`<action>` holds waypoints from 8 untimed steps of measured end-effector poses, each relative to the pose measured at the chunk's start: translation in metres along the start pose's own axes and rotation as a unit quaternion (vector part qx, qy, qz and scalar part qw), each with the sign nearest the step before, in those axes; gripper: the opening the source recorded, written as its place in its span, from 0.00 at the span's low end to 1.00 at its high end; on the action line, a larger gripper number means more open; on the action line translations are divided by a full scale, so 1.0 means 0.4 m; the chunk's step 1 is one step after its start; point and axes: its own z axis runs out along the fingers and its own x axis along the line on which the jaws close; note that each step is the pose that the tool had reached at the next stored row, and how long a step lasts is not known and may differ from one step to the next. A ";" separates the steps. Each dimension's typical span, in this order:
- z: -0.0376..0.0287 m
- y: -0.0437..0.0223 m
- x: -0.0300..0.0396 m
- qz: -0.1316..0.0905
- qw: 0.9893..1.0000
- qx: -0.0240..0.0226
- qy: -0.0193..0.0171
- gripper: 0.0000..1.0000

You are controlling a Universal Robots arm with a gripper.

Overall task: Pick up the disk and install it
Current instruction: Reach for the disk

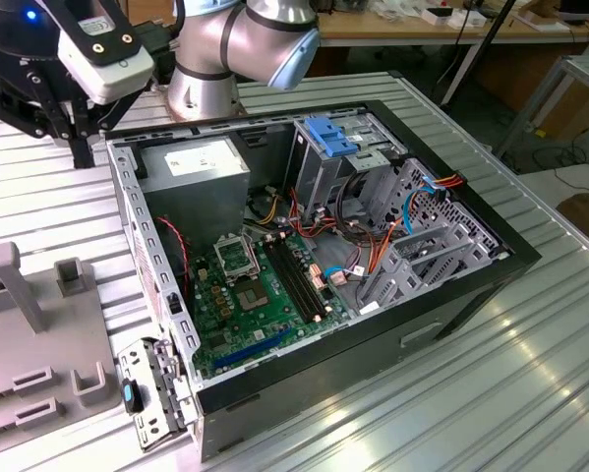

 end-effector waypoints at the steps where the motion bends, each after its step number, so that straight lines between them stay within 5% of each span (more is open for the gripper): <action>1: 0.000 0.000 0.006 0.000 1.000 0.000 0.000 0.11; 8: -0.002 -0.004 0.058 0.000 1.000 0.000 0.000 0.11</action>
